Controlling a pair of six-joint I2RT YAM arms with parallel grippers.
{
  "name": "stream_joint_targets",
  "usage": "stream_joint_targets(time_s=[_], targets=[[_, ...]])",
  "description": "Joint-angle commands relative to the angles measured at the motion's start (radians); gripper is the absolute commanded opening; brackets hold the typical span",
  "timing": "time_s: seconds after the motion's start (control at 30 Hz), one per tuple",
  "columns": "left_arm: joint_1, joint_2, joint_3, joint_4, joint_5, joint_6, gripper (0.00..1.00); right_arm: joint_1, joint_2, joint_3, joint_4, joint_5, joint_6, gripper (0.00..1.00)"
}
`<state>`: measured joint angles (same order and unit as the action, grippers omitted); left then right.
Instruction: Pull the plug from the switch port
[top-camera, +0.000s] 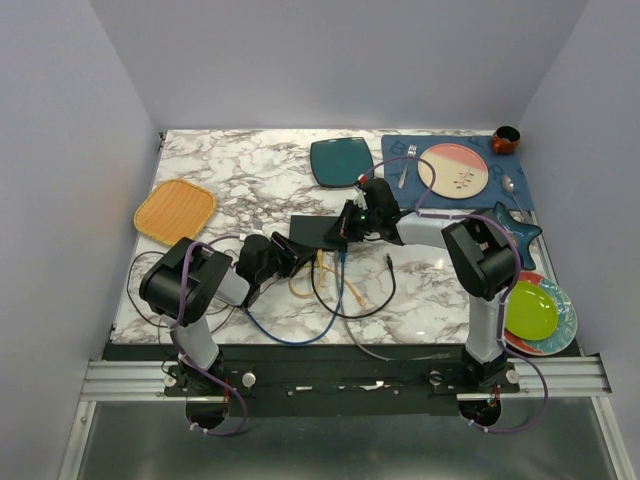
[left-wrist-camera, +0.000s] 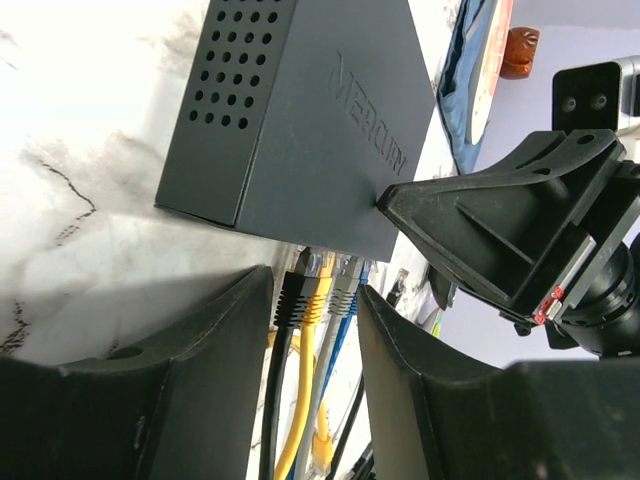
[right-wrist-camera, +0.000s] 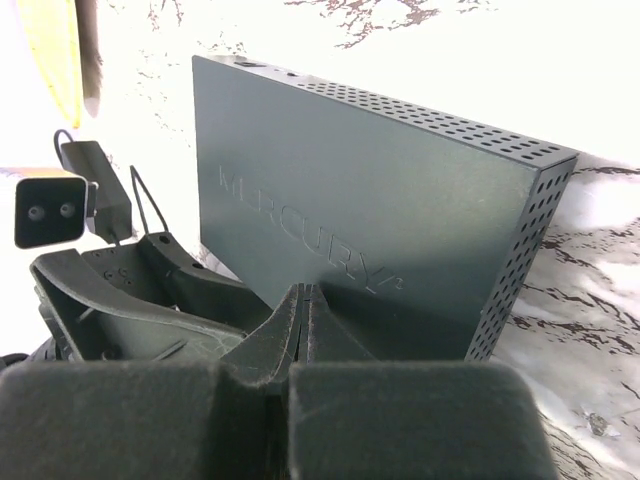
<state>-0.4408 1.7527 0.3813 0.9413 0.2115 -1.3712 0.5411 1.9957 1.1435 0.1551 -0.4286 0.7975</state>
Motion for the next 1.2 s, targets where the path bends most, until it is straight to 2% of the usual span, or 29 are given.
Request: stream_joint_targets(time_s=[0.0,0.3,0.77,0.97,1.17], targets=[[-0.006,0.031,0.018,-0.012,-0.006,0.001,0.50,-0.004,0.037,0.001,-0.103,0.082,-0.020,0.01],[-0.006,0.031,0.018,-0.052,-0.032,-0.015,0.47,-0.004,0.038,0.007,-0.114,0.083,-0.023,0.01],[-0.018,-0.025,0.070,-0.226,-0.106,-0.055,0.46,-0.004,0.043,0.018,-0.127,0.088,-0.018,0.01],[-0.021,-0.007,0.082,-0.237,-0.109,-0.058,0.46,-0.004,0.041,0.016,-0.131,0.085,-0.020,0.01],[-0.021,0.002,0.076,-0.227,-0.101,-0.060,0.41,-0.004,0.041,0.016,-0.131,0.085,-0.021,0.01]])
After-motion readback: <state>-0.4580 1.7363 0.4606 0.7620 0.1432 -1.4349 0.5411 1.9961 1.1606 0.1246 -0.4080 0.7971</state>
